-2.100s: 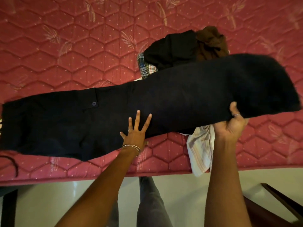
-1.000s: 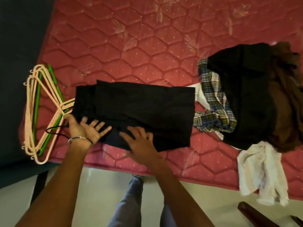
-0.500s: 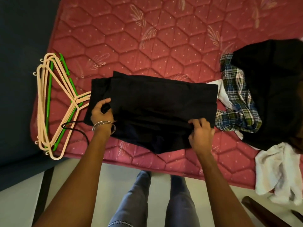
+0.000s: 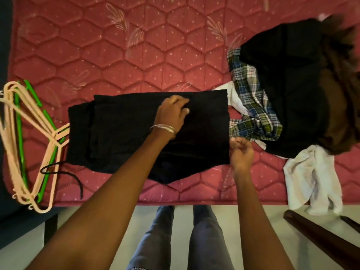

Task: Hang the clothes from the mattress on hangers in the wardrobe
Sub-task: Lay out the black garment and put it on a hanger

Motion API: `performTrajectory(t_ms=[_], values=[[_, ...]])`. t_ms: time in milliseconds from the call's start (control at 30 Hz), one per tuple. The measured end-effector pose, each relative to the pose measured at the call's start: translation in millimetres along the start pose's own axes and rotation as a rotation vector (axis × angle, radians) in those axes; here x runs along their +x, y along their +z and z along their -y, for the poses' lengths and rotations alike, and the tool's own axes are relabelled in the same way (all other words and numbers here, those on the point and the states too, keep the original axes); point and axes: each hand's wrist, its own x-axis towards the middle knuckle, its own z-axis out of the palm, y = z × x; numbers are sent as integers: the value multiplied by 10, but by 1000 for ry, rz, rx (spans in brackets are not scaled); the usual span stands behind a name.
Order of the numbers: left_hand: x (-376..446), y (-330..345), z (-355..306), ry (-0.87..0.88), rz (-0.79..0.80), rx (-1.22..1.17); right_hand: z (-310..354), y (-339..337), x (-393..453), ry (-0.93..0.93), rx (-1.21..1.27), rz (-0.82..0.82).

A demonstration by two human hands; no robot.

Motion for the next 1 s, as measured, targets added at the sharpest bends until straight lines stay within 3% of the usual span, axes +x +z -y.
performTrajectory(t_ms=[67, 167, 233, 333, 467, 567, 633, 667, 733, 800, 900, 1000], values=[[289, 250, -206, 42, 100, 43, -13, -42, 111, 203, 109, 187], [672, 576, -427, 4, 240, 260, -63, -206, 203, 244, 46, 418], [820, 680, -501, -54, 269, 397, -75, -270, 253, 257, 12, 490], [960, 719, -551, -82, 153, 366, -77, -316, 312, 227, -40, 615], [1024, 682, -579, -186, -60, 108, -118, -402, 243, 273, -107, 669], [1012, 709, -554, -251, 10, 93, -135, -474, 272, 354, -234, 732], [994, 740, -530, -192, 48, 216, -111, -516, 392, 272, -457, 789], [993, 744, -530, -155, 27, 273, -87, -513, 453, 223, -499, 794], [990, 740, -578, -116, -5, 306, -6, -457, 512, 176, -330, 738], [1004, 747, -614, -110, 108, 346, 99, -305, 509, 213, -114, 603], [1029, 768, -622, -139, 288, 486, 114, -38, 533, 301, -62, 512], [1087, 738, -616, -160, 158, 351, 73, -3, 510, 166, -180, 530]])
